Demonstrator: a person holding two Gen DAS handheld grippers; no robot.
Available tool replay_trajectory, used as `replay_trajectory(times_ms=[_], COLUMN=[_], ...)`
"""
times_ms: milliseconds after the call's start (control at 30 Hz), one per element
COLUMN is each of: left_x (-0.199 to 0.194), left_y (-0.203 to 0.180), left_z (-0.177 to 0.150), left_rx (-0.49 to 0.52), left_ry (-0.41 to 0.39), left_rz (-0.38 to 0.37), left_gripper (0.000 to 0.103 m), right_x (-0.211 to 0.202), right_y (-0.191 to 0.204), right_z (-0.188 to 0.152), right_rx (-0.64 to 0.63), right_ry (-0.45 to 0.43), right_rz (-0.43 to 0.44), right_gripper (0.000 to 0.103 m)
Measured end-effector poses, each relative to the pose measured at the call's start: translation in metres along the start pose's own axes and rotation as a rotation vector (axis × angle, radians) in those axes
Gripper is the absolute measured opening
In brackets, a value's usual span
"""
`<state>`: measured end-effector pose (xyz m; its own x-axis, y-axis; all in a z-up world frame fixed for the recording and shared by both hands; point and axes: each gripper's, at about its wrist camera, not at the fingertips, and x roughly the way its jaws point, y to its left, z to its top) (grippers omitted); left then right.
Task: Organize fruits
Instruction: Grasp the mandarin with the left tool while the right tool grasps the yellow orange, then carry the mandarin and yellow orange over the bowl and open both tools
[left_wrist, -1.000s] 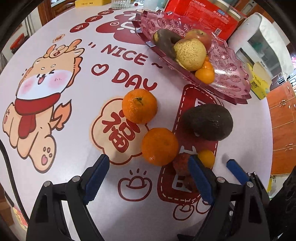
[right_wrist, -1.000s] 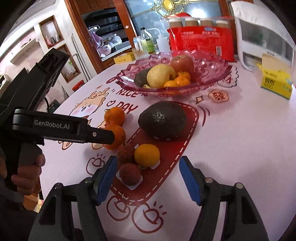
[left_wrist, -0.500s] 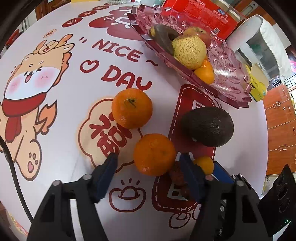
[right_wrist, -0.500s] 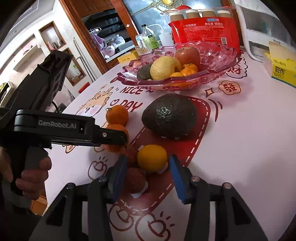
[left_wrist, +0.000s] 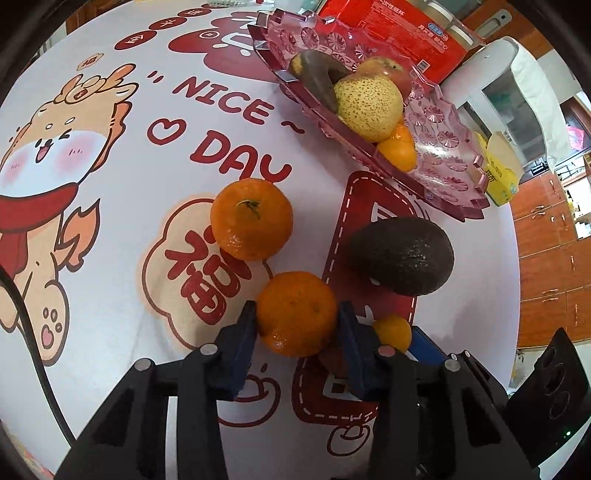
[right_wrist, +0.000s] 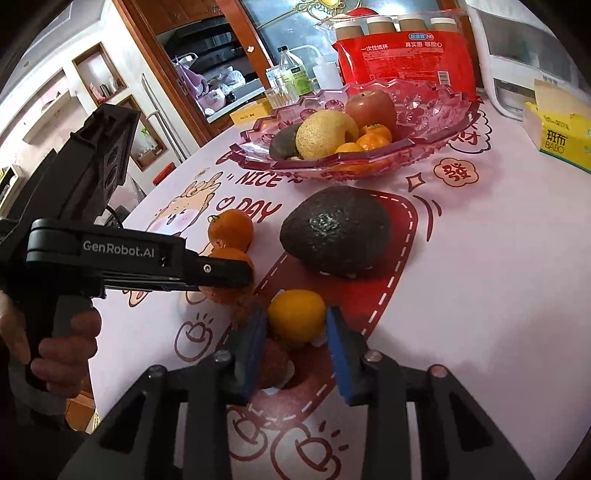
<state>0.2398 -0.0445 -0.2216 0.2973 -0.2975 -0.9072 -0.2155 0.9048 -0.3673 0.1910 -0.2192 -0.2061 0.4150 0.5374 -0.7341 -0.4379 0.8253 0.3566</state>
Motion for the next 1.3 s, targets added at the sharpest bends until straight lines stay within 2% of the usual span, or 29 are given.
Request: replay_trajectory(times_ms=[267, 533, 833, 967, 1300], left_x=[-0.027, -0.061, -0.098, -0.112, -0.139], left_y=[0.013, 0.035, 0.054, 0.053, 0.018], left_z=[-0.009, -0.019, -0.018, -0.010, 0.032], left_rx=[-0.034, -0.081, -0.046, -0.005, 0.223], left_ry=[-0.049, -0.126, -0.187, -0.199, -0.229], left_rz=[-0.014, 0.023, 0.017, -0.014, -0.050], left_gripper=[0.041, 0.041, 0.041, 0.041, 0.041], right_x=[-0.003, -0.021, -0.045, -0.051, -0.058], right_y=[-0.001, 0.010, 0.040, 0.050, 0.058], right_z=[0.001, 0.003, 0.014, 0.025, 0.069], right_rx=[0.024, 0.006, -0.071, -0.079, -0.042], right_ry=[0.030, 0.013, -0.018, -0.037, -0.134], right_rz=[-0.009, -0.027, -0.080, -0.103, -0.178], right_gripper=[0.032, 0.032, 0.032, 0.032, 0.032])
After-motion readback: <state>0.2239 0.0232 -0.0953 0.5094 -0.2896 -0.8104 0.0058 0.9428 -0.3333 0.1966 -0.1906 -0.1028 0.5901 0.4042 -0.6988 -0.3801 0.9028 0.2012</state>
